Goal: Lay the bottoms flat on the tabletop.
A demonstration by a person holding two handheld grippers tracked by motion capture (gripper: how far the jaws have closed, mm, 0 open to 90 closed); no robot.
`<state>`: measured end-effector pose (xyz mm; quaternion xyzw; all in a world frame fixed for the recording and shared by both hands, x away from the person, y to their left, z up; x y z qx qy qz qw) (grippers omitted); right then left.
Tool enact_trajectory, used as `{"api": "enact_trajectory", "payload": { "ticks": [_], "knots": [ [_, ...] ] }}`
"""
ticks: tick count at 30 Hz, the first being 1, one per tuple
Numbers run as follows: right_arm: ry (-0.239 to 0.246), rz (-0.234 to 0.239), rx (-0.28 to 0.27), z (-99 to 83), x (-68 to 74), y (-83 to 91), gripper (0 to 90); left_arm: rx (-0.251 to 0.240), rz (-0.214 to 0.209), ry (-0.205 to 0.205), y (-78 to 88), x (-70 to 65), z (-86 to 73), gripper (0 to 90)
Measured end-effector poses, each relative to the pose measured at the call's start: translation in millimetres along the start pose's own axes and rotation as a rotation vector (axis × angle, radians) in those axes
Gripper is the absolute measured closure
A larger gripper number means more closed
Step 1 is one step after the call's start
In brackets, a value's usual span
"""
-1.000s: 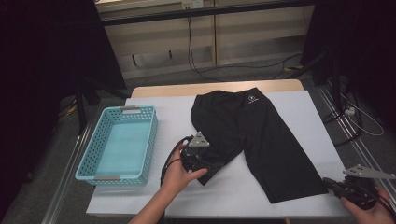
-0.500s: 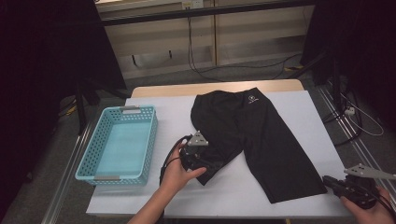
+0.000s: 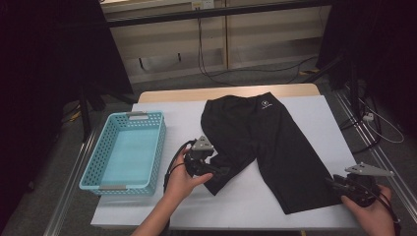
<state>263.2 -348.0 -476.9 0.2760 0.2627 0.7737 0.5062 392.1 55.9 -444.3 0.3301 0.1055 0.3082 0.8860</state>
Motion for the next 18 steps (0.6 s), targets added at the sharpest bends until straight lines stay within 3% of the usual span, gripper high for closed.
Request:
{"api": "enact_trajectory", "payload": {
  "ticks": [9, 18],
  "knots": [
    [-0.014, 0.001, -0.007, -3.7, -3.3, 4.7, 88.0, 0.003, 0.002, 0.008, 2.0, 3.6, -0.2, 12.5],
    [-0.025, 0.017, -0.009, -6.7, -7.6, 9.5, 90.0, -0.001, 0.012, 0.014, 2.3, 6.6, 0.9, 12.5]
  ]
}}
Point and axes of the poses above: each handheld gripper's, and its own axes: y roughly backward along the jaws, z roughly out of its top, x roughly to its left, the point moved 3 cm from there along -y, roughly forward along the jaws, and after that the axes turned 12 degrees about z, right-handed, at the moved point
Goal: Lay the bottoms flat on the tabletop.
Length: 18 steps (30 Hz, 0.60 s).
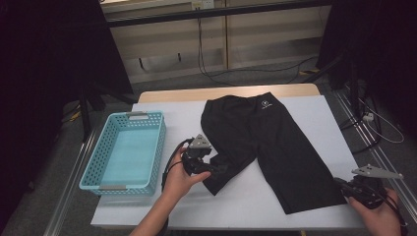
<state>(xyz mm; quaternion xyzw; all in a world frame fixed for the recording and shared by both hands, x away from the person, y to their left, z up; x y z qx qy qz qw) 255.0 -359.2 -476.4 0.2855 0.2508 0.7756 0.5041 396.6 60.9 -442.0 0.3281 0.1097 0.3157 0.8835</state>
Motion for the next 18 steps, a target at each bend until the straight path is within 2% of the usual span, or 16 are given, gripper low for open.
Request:
{"api": "enact_trajectory", "payload": {
  "ticks": [18],
  "knots": [
    [-0.021, 0.008, -0.009, -5.0, -0.8, 5.2, 90.0, 0.001, 0.009, 0.03, 4.1, 5.7, -4.0, 13.4]
  ]
}}
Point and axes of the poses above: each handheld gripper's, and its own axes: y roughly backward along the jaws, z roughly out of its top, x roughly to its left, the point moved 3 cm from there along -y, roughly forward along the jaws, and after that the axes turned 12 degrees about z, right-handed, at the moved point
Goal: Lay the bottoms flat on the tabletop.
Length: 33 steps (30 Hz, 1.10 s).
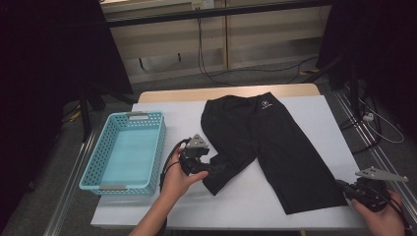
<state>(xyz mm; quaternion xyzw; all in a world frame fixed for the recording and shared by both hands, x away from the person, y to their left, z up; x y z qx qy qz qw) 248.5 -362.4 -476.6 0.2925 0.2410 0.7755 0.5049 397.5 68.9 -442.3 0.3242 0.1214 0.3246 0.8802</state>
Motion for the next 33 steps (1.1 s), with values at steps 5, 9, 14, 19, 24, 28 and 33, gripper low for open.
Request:
{"api": "enact_trajectory", "payload": {
  "ticks": [5, 9, 14, 19, 24, 28, 33],
  "knots": [
    [0.006, -0.002, 0.002, 0.4, 0.1, -0.2, 90.0, 0.0, 0.006, 0.006, 0.7, 3.6, -1.1, 14.8],
    [0.004, 0.0, 0.001, -0.8, -0.9, 2.1, 90.0, 0.001, 0.008, 0.007, -0.7, 3.0, -1.7, 14.7],
    [0.005, -0.002, -0.007, -2.6, -2.2, 6.3, 90.0, 0.003, -0.005, 0.018, -1.5, -1.2, -3.6, 14.7],
    [0.002, 0.002, -0.01, -3.6, -3.7, 7.7, 90.0, 0.016, 0.0, 0.014, -2.9, 0.2, -5.7, 14.7],
    [0.015, -0.009, -0.006, -3.3, -3.1, 7.6, 90.0, 0.011, 0.001, 0.018, -2.3, 1.6, -6.5, 15.8],
    [0.02, -0.014, -0.014, -2.4, -1.4, 8.5, 90.0, 0.005, 0.005, 0.017, -2.1, 2.0, -6.3, 16.8],
    [0.019, -0.018, -0.024, -1.6, -2.2, 9.7, 90.0, 0.003, -0.01, 0.018, -3.0, 0.9, -5.7, 18.5]
  ]
}}
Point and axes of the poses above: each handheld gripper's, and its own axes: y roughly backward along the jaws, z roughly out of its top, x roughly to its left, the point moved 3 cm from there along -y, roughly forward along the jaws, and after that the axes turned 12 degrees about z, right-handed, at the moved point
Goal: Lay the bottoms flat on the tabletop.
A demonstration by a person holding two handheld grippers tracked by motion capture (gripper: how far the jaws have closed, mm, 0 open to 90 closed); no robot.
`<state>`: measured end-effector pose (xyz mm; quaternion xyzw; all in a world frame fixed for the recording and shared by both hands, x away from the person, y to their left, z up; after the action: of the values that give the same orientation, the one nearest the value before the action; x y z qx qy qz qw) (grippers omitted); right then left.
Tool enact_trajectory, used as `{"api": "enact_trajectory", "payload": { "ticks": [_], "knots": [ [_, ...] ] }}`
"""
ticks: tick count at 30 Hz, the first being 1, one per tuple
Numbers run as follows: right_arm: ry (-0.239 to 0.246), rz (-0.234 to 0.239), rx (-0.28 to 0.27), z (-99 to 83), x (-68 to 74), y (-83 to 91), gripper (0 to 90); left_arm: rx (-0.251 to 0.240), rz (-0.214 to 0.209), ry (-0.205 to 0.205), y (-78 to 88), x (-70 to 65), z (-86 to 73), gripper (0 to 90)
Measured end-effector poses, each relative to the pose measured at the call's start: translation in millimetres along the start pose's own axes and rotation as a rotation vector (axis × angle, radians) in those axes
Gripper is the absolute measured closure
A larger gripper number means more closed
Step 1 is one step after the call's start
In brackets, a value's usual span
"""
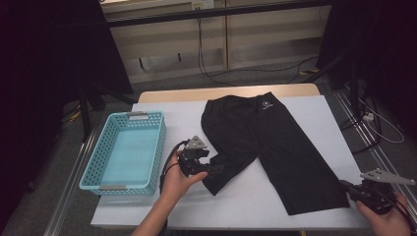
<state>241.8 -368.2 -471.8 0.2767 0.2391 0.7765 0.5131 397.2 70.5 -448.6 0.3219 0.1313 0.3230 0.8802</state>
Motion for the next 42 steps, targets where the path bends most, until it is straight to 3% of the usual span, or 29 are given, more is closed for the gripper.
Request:
{"api": "enact_trajectory", "payload": {
  "ticks": [4, 10, 16, 20, 27, 29, 34, 39, 42],
  "knots": [
    [0.004, 0.011, 0.011, -0.8, 0.3, -2.0, 90.0, 0.005, -0.006, 0.008, -2.2, -2.2, 0.2, 18.5],
    [0.014, 0.02, 0.013, -1.3, 4.7, -4.0, 84.8, 0.023, -0.027, -0.029, -5.2, -15.4, 0.4, 18.3],
    [0.033, 0.019, -0.008, 5.4, 13.9, -8.6, 68.9, 0.023, -0.033, -0.052, -6.2, -21.9, 2.1, 18.3],
    [0.01, 0.031, -0.04, 9.4, 18.1, -10.6, 56.2, 0.026, -0.043, -0.069, -7.4, -29.0, 2.1, 18.1],
    [0.008, 0.043, -0.08, 15.1, 25.8, -17.4, 37.7, 0.052, -0.055, -0.115, -17.4, -47.2, -2.7, 25.4],
    [0.015, 0.044, -0.086, 16.4, 28.4, -18.0, 35.7, 0.067, -0.062, -0.116, -20.6, -50.0, -7.4, 31.7],
    [0.021, 0.054, -0.096, 19.2, 32.6, -19.8, 32.5, 0.091, -0.045, -0.131, -26.2, -52.7, -13.4, 37.3],
    [0.029, 0.062, -0.094, 21.4, 37.1, -24.1, 30.4, 0.106, -0.023, -0.135, -24.3, -52.6, -11.1, 64.7],
    [0.039, 0.066, -0.099, 23.8, 40.6, -24.3, 29.2, 0.103, -0.043, -0.085, -19.3, -50.7, -7.8, 77.3]
  ]
}}
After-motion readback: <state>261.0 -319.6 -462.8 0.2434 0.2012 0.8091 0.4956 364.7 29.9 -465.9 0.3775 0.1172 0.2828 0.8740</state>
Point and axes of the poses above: each handheld gripper's, and its own axes: y roughly backward along the jaws, z roughly out of its top, x roughly to its left, the point moved 3 cm from there along -y, roughly forward along the jaws, and after that the axes turned 12 degrees about z, right-handed, at the moved point
